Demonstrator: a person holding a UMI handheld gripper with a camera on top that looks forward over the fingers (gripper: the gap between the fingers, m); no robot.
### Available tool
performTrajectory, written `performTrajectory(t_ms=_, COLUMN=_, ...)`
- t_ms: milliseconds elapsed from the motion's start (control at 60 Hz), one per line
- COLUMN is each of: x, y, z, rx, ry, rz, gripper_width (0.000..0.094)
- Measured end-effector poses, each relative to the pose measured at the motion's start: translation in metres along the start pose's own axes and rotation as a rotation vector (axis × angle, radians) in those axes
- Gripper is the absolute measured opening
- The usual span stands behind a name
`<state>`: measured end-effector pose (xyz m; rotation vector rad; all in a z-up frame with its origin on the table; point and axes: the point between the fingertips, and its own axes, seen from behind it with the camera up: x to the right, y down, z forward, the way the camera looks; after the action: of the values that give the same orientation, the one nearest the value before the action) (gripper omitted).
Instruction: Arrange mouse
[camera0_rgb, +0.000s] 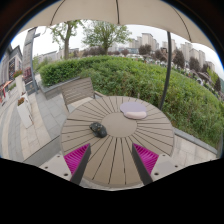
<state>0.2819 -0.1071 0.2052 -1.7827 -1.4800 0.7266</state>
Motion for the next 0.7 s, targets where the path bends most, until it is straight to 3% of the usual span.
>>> performTrajectory(t_ms=350, x=-0.067, y=0.026, z=0.096, rx=0.125, ry=-0.022, rz=-0.011, gripper_width=0.0855)
performTrajectory(t_ms=700, x=-0.064, y=0.031, z=0.219, rx=0.128, ry=-0.013, rz=0.0, gripper_width=0.0858)
